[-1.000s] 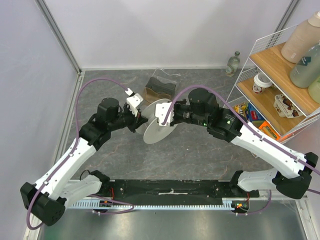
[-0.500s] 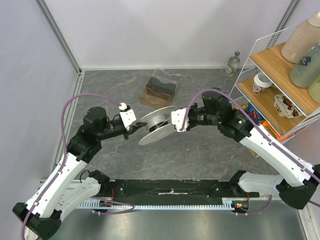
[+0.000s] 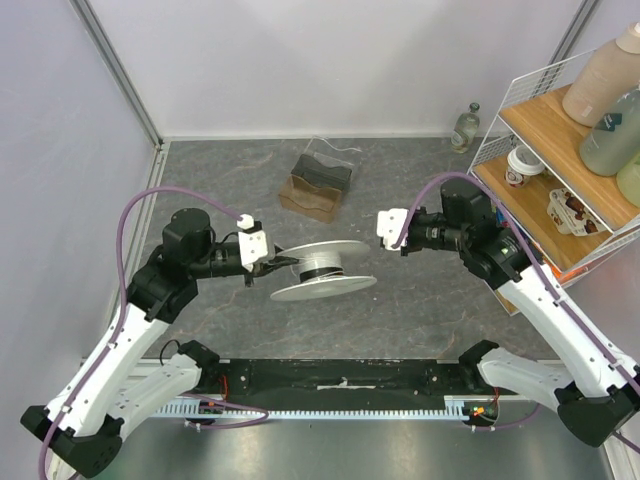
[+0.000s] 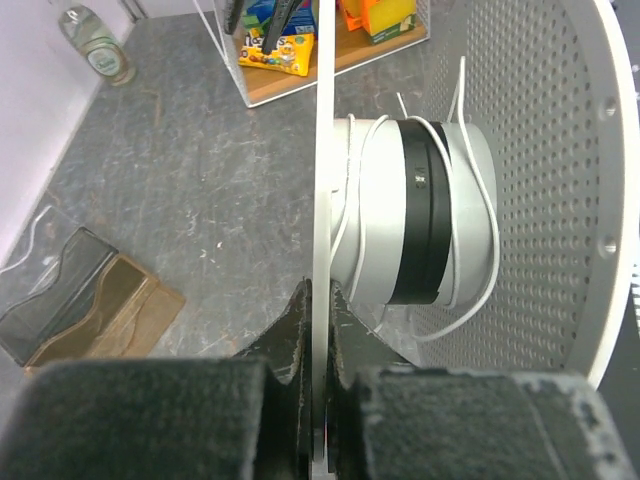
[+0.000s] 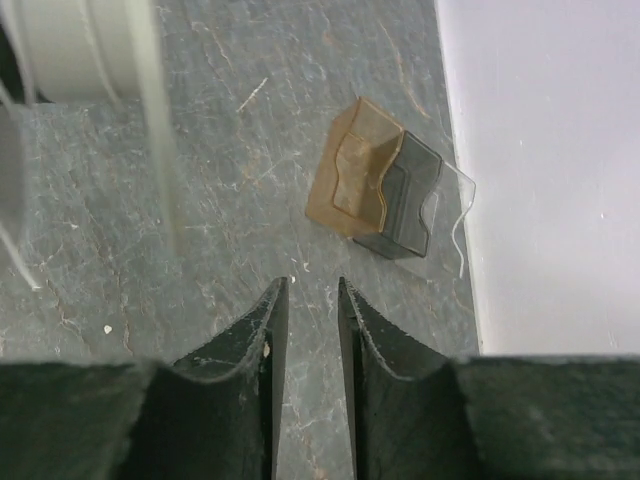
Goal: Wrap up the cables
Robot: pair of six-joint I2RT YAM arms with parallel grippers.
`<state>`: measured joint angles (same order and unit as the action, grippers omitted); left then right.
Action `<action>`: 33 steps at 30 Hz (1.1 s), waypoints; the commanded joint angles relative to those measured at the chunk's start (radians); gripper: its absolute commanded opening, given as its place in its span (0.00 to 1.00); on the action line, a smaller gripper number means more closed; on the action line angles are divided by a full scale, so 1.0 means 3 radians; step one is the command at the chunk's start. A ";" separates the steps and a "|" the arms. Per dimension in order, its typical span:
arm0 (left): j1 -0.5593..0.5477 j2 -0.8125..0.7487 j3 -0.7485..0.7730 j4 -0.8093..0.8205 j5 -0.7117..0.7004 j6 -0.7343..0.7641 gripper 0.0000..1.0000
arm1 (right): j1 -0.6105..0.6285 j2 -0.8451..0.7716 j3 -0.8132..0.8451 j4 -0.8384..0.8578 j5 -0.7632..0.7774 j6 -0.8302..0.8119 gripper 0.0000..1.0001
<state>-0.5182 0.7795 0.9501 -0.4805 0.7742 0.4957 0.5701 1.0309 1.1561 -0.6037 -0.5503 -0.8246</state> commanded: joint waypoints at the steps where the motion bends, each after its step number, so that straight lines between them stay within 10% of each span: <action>1: -0.0011 0.0106 0.0346 0.0006 0.0247 -0.0143 0.02 | -0.0116 -0.0107 0.0058 0.0176 0.0019 0.0186 0.36; 15: 0.0730 0.1062 0.1225 0.0170 0.1064 -0.1856 0.02 | -0.0407 -0.0711 -0.0565 0.0222 0.0147 0.0263 0.57; 21: 0.0802 0.1379 0.1655 0.0175 0.1433 -0.2291 0.02 | -0.0423 -0.1120 -0.1153 0.1208 0.0004 0.0662 0.66; 33: 0.0807 0.1374 0.1333 0.0584 0.1443 -0.2619 0.01 | -0.0423 -0.1003 -0.1185 0.1308 -0.0492 0.1648 0.68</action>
<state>-0.2798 1.2095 1.3884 -0.4313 1.1587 -0.2066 0.4473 0.7212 0.7765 -0.2150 -0.6102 -0.4988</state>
